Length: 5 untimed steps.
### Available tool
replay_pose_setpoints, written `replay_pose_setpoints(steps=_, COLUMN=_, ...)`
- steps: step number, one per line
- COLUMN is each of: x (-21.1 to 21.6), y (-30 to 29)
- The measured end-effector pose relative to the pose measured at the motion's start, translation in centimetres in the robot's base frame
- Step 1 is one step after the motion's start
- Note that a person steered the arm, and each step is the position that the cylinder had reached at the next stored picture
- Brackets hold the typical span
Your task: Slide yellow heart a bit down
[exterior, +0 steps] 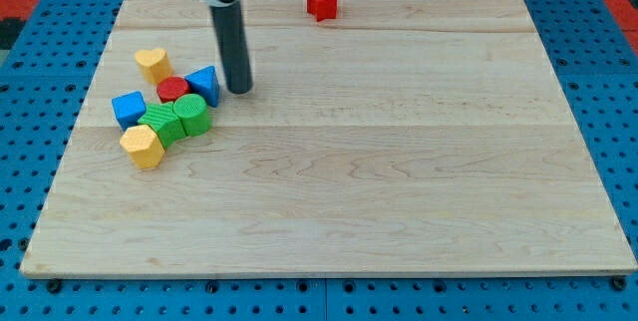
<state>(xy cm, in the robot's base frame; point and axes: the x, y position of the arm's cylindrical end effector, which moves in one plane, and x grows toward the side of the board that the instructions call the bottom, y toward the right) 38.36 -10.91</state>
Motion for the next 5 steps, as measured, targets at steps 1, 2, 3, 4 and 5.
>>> replay_pose_setpoints(steps=1, x=-0.1, y=0.9)
replay_pose_setpoints(steps=2, x=-0.1, y=-2.7)
replay_pose_setpoints(steps=3, x=-0.1, y=-4.9)
replay_pose_setpoints(steps=4, x=-5.7, y=-1.6)
replay_pose_setpoints(steps=5, x=-7.6, y=-6.0)
